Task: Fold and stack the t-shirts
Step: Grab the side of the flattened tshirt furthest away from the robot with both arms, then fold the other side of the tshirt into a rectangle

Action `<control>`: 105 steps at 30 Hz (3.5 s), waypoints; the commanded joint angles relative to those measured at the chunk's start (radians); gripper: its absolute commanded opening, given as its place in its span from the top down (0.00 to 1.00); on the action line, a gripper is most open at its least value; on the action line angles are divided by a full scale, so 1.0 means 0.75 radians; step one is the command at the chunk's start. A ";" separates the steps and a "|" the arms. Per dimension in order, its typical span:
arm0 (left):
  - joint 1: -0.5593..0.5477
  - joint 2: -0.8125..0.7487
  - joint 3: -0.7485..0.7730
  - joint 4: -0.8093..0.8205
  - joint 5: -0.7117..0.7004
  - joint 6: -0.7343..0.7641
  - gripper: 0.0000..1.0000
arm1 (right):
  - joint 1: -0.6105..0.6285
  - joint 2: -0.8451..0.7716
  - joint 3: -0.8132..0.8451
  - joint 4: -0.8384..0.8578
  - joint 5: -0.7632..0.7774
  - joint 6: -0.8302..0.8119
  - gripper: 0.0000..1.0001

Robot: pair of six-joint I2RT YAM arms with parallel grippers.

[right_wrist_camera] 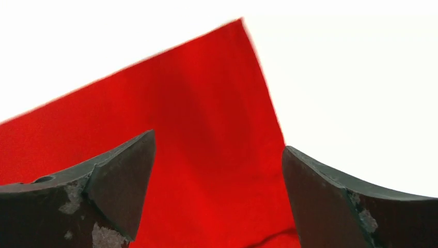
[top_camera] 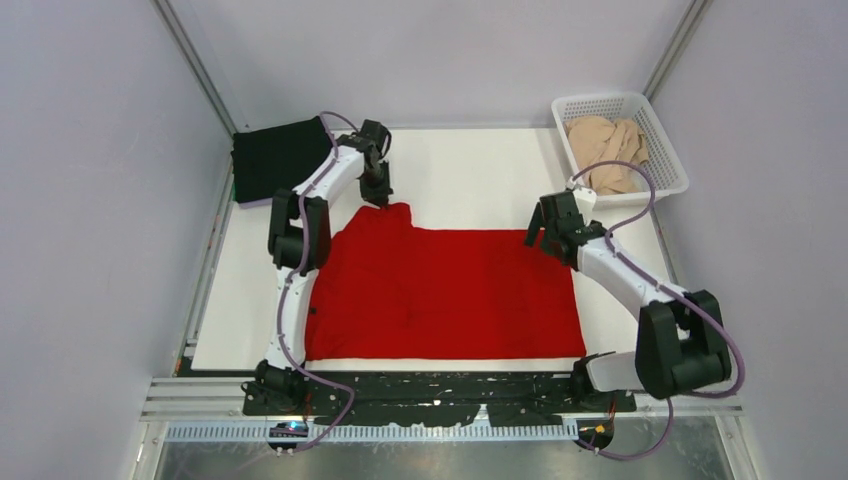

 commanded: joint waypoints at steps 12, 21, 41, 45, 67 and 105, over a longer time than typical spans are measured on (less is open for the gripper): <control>-0.085 -0.435 -0.434 0.204 0.014 0.094 1.00 | -0.140 0.715 0.602 -0.099 0.233 0.054 0.12; -0.114 -0.547 -0.549 0.227 0.032 0.102 1.00 | -0.143 0.789 0.607 -0.179 0.233 0.113 0.14; -0.168 -0.798 -0.814 0.323 -0.022 0.115 1.00 | -0.143 0.652 0.441 0.005 0.208 0.087 0.86; -0.180 -0.840 -0.859 0.340 -0.027 0.122 1.00 | -0.140 0.581 0.395 0.089 0.167 0.028 0.94; -0.257 -1.283 -1.310 0.404 -0.161 0.070 1.00 | 0.067 0.059 0.047 0.009 0.273 -0.058 0.95; -0.561 -1.857 -1.862 0.201 -0.388 -0.221 0.84 | 0.095 -0.238 -0.152 -0.277 0.174 -0.010 0.86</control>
